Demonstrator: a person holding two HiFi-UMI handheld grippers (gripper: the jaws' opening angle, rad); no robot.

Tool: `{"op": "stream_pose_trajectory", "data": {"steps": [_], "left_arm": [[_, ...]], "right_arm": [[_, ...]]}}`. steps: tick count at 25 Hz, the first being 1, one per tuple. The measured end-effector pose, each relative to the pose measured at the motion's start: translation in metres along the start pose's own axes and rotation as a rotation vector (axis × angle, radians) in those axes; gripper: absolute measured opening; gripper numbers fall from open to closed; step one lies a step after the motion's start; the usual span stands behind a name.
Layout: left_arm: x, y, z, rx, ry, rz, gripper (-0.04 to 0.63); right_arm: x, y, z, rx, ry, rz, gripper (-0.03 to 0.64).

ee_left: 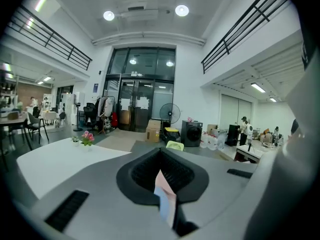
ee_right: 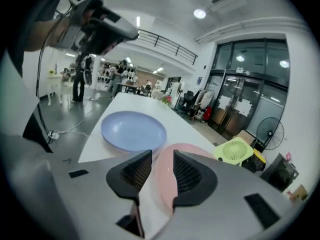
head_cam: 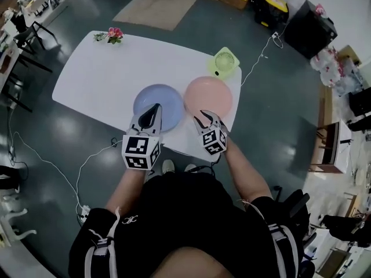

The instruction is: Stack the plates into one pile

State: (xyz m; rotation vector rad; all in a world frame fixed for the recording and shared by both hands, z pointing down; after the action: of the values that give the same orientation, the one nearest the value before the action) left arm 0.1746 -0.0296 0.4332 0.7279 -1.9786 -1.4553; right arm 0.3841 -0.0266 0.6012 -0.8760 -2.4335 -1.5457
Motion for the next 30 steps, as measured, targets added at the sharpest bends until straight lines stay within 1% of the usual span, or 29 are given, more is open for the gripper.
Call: {"op": "stream_pose_trajectory", "data": {"steps": [3,7,11,15,16,18,22,25,30], "left_arm": [[0.006,0.006,0.008,0.006,-0.031,0.011,0.014],[0.012,0.012,0.016,0.013,-0.060,0.018,0.014],[0.015,0.015,0.024,0.012,-0.083,0.021,0.014],[0.014,0.016,0.030,0.007,-0.099,0.027,0.014],[0.013,0.017,0.031,0.007,-0.100,0.027,0.014],[0.012,0.017,0.033,0.008,-0.101,0.026,0.014],[0.011,0.014,0.038,0.002,-0.105,0.010,0.014],[0.012,0.014,0.042,-0.007,-0.113,0.008,0.014],[0.013,0.013,0.046,-0.021,-0.118,0.017,0.014]], "right_arm": [[0.010,0.028,-0.015,0.091,-0.041,0.087,0.138],[0.016,0.054,-0.032,0.195,-0.078,0.196,0.140],[0.015,0.072,-0.047,0.280,-0.065,0.272,0.136],[0.014,0.078,-0.054,0.329,-0.044,0.349,0.105],[0.016,0.079,-0.055,0.337,-0.047,0.378,0.094],[0.020,0.079,-0.054,0.337,-0.050,0.440,0.053],[0.026,0.071,-0.050,0.308,-0.043,0.503,0.033],[0.027,0.066,-0.045,0.291,-0.024,0.514,0.034],[0.026,0.047,-0.038,0.273,0.039,0.484,0.040]]}}
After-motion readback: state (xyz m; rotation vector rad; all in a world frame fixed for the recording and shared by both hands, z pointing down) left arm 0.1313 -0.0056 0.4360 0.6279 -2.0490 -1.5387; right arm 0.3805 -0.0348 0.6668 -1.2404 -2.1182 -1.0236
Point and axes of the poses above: the fingertips, and each gripper's own axes: z backward along the fingers, x to its left, y out of its underside, the point moved 8 cm from there along z, backward along the fingers, and after that the axes turned 11 degrees about y, right-handed, at the moved point
